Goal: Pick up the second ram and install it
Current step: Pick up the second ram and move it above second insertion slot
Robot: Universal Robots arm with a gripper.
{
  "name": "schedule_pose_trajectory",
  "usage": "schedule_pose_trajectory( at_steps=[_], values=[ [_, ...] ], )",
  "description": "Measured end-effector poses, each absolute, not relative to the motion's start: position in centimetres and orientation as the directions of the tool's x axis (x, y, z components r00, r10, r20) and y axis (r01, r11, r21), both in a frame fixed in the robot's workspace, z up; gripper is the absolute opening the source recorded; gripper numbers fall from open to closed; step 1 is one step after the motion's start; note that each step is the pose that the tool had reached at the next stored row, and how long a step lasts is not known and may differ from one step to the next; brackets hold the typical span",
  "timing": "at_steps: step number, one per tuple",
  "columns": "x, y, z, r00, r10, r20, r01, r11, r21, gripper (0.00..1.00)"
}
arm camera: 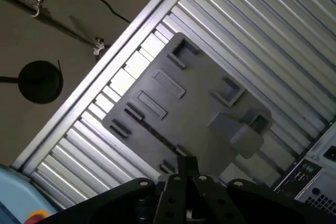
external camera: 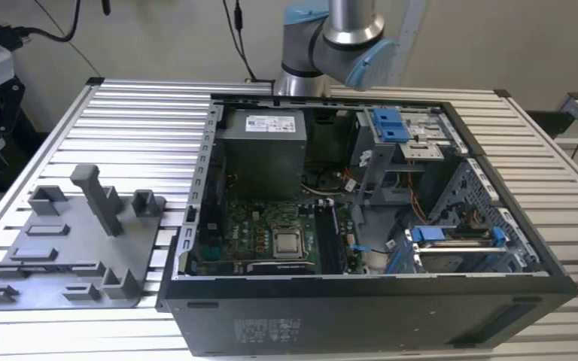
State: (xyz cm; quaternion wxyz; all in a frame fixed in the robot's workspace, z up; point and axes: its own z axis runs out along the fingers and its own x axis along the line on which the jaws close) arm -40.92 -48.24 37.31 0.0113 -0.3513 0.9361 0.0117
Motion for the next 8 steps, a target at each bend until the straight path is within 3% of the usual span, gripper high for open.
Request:
schedule_pose_trajectory(
  at_steps=[8],
  values=[
    [-41.30,-48.24,37.00,-0.692,-0.722,-0.025,-0.722,0.692,0.015,0.11]
  ],
)
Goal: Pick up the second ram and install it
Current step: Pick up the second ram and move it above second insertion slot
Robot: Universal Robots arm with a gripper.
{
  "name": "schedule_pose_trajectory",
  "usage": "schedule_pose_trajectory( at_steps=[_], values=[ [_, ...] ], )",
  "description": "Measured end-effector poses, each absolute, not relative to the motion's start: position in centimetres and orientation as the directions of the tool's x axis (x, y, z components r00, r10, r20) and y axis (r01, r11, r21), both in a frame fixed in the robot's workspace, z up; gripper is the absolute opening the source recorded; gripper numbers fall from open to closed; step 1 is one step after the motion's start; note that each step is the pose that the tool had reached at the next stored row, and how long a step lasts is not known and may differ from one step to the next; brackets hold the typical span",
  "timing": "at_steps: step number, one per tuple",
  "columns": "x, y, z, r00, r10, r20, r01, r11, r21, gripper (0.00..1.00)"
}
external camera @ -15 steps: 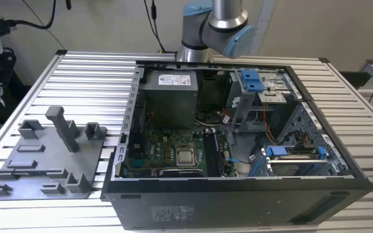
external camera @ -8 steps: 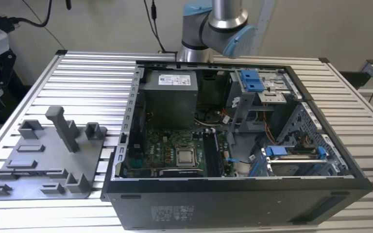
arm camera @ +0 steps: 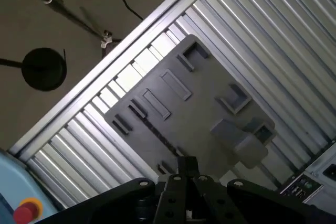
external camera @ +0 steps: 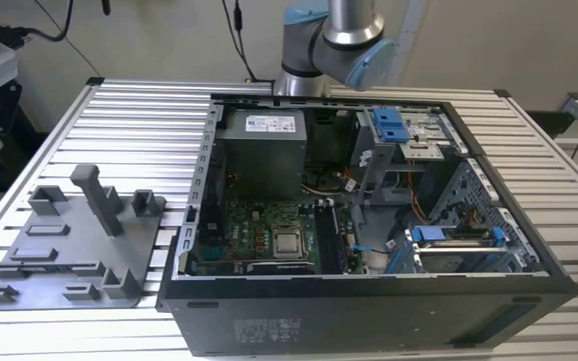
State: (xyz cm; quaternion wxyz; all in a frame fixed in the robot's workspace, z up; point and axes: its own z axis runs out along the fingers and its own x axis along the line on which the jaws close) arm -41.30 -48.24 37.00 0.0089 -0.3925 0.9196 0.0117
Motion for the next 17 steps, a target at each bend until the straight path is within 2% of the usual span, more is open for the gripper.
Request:
schedule_pose_trajectory(
  at_steps=[17],
  values=[
    [-41.83,-48.24,36.37,-0.528,-0.849,-0.023,-0.849,0.527,0.015,0.11]
  ],
)
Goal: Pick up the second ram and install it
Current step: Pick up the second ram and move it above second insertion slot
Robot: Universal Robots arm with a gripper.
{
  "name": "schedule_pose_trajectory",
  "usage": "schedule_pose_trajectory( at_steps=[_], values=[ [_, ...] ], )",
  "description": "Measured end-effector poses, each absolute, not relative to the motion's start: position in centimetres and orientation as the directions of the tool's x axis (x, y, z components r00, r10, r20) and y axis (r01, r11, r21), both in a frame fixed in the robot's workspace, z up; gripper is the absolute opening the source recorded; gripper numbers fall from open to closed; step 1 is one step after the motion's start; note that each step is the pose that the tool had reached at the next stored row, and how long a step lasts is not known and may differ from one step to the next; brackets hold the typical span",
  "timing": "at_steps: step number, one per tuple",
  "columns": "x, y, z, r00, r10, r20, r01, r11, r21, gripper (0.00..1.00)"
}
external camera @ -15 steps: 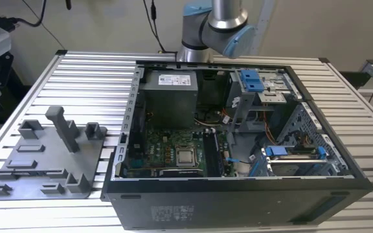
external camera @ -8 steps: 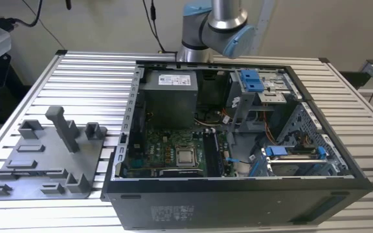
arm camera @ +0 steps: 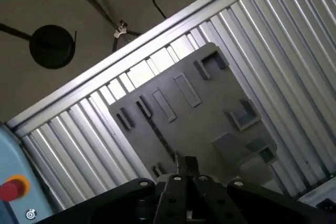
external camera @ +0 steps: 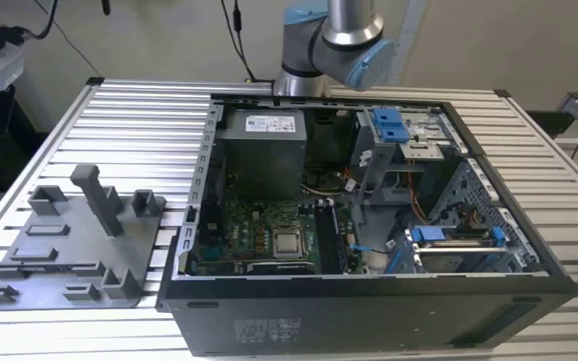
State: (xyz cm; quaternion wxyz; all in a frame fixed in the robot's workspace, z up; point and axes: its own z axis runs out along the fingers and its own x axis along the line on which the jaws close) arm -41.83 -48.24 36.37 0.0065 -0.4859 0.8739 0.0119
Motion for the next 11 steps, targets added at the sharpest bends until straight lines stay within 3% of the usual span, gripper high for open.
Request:
schedule_pose_trajectory(
  at_steps=[11],
  values=[
    [-41.82,-48.24,35.83,-0.349,-0.937,-0.025,-0.937,0.349,0.010,0.11]
  ],
)
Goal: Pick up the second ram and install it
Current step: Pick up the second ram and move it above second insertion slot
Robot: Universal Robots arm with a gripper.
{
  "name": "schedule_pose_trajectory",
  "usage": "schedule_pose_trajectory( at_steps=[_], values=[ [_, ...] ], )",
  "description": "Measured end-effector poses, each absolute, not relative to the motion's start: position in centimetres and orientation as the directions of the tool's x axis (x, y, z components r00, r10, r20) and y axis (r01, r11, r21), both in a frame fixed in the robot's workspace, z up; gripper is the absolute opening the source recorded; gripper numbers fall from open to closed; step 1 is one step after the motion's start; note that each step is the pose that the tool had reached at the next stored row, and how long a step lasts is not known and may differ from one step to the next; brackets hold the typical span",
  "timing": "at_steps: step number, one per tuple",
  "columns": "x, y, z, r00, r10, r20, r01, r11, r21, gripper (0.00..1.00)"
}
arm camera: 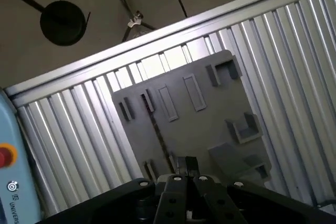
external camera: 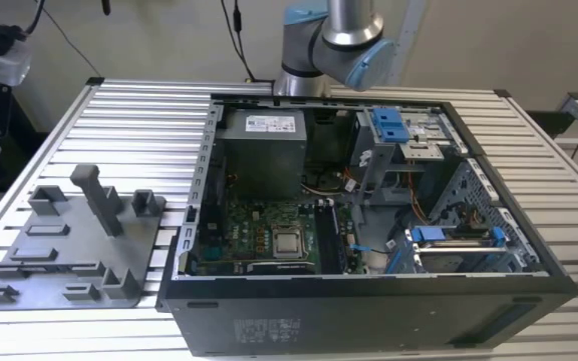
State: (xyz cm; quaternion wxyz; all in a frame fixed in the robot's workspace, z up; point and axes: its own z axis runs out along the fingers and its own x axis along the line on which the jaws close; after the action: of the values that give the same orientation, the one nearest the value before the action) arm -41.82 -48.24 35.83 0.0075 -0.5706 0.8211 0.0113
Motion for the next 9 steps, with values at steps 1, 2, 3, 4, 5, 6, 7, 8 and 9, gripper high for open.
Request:
schedule_pose_trajectory(
  at_steps=[1,2,3,4,5,6,7,8,9],
  values=[
    [-41.82,-48.24,35.78,-0.332,-0.943,-0.025,-0.943,0.332,0.009,0.11],
    [-41.82,-48.25,35.73,-0.316,-0.948,-0.026,-0.949,0.316,0.008,0.11],
    [-41.82,-48.25,35.70,-0.302,-0.953,-0.026,-0.953,0.301,0.007,0.11],
    [-41.82,-48.25,35.66,-0.287,-0.958,-0.026,-0.958,0.287,0.006,0.11],
    [-41.82,-48.24,35.62,-0.272,-0.962,-0.027,-0.962,0.272,0.005,0.11],
    [-41.82,-48.24,35.57,-0.258,-0.966,-0.027,-0.966,0.258,0.004,0.11],
    [-41.82,-48.24,35.53,-0.244,-0.969,-0.027,-0.970,0.244,0.003,0.11],
    [-41.82,-48.25,35.50,-0.231,-0.973,-0.028,-0.973,0.231,0.002,0.11],
    [-41.82,-48.25,35.47,-0.219,-0.975,-0.028,-0.976,0.219,0.001,0.11]
  ],
)
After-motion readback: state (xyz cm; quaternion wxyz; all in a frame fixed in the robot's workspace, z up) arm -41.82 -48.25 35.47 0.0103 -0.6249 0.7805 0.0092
